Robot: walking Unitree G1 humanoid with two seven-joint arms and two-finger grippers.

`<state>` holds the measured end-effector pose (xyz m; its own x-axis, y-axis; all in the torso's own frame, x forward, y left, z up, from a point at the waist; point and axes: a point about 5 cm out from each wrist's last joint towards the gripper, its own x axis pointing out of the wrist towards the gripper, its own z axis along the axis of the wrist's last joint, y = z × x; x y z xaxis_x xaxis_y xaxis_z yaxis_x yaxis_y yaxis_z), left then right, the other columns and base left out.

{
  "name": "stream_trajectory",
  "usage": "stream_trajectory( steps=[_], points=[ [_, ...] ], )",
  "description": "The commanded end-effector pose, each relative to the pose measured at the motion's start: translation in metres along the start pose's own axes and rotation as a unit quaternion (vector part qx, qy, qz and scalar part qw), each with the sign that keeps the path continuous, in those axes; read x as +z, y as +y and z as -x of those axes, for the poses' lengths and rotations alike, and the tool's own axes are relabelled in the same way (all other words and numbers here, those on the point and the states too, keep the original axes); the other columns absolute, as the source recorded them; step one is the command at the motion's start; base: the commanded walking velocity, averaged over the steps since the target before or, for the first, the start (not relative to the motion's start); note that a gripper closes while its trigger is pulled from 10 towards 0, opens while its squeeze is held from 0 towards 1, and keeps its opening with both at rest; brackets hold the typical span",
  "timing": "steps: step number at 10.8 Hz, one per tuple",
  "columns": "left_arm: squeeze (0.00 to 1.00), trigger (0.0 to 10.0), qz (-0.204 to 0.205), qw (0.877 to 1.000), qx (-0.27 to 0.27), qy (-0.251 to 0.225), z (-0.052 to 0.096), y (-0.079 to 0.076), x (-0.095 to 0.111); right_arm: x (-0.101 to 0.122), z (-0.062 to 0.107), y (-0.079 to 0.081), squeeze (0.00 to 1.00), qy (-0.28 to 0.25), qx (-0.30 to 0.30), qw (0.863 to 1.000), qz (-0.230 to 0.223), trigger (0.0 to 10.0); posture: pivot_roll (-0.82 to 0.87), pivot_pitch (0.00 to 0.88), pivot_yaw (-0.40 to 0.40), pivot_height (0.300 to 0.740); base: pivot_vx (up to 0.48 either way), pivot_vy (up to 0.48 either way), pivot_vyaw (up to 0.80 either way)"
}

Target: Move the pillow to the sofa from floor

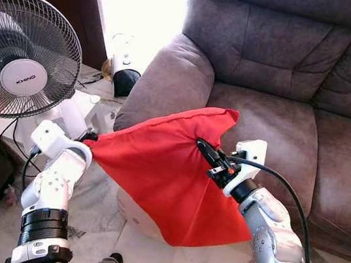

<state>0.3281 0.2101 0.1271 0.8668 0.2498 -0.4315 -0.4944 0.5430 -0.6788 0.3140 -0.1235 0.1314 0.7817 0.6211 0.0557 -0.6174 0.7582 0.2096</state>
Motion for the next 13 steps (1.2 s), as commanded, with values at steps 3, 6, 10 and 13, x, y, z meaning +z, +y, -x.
stream_trajectory(
  steps=[3,6,10,13],
  points=[
    [0.0,10.0,0.014,1.0,-0.003,0.004,-0.005,0.01,-0.011,0.023,-0.004,0.008,0.0,-0.056,0.021,0.998,0.024,10.0,0.16,0.204,0.016,0.74,0.0,0.0,0.0],
    [0.0,10.0,0.018,1.0,-0.004,0.009,-0.011,0.017,-0.017,0.025,-0.004,0.008,0.0,-0.058,0.024,0.998,0.025,10.0,0.15,0.206,0.014,0.74,0.0,0.0,0.0],
    [0.0,10.0,0.034,0.999,-0.042,0.004,-0.024,0.024,-0.025,0.027,-0.003,0.009,0.0,-0.061,0.028,0.997,0.026,10.0,0.14,0.205,0.01,0.74,0.0,0.0,0.0],
    [0.0,10.0,0.053,0.996,-0.078,-0.003,-0.029,0.022,-0.027,0.028,-0.003,0.008,0.0,-0.061,0.027,0.997,0.026,10.0,0.14,0.206,0.009,0.74,0.0,0.0,0.0]
  ],
)
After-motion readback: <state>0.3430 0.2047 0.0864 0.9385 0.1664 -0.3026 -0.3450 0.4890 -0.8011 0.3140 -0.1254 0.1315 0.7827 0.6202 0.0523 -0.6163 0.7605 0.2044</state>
